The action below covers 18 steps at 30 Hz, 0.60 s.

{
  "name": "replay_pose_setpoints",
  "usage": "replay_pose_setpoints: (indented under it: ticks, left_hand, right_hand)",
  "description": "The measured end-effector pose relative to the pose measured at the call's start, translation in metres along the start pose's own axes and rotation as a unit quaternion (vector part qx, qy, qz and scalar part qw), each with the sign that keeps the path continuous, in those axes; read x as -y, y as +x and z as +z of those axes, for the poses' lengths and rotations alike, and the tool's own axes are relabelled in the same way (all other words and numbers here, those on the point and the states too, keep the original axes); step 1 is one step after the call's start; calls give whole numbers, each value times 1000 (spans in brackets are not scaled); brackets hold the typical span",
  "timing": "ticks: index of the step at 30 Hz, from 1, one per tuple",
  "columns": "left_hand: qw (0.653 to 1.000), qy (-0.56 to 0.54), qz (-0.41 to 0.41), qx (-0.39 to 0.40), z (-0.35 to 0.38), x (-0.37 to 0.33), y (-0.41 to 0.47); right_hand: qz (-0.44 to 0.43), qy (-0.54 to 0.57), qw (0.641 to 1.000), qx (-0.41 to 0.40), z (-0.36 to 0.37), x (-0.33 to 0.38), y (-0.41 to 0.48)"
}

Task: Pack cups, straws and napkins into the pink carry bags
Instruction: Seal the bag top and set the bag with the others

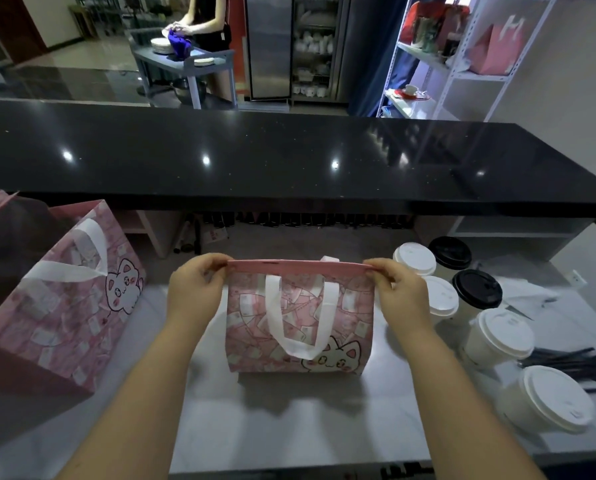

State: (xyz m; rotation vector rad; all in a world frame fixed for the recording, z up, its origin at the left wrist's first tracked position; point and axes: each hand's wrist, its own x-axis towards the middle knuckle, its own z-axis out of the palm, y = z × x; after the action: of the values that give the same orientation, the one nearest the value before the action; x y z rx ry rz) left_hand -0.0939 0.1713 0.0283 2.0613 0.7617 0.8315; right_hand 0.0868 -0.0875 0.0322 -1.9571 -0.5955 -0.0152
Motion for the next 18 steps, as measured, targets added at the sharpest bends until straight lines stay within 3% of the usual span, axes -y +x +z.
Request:
replay_pose_setpoints:
  ticks: [4, 8, 10, 14, 18]
  left_hand:
    - [970, -218, -111, 16, 8, 15, -40]
    - [948, -207, -209, 124, 19, 56, -106]
    - [938, -215, -229, 143, 26, 65, -126]
    - [943, -202, -244, 104, 35, 58, -112]
    - [942, -248, -227, 5, 22, 40, -82]
  right_hand:
    - [100, 211, 972, 19, 11, -27, -38]
    - [205, 248, 942, 99, 17, -74, -98]
    - [213, 235, 939, 131, 25, -84, -114]
    - [218, 234, 942, 104, 40, -71, -105]
    - [199, 294, 931, 84, 55, -38, -73]
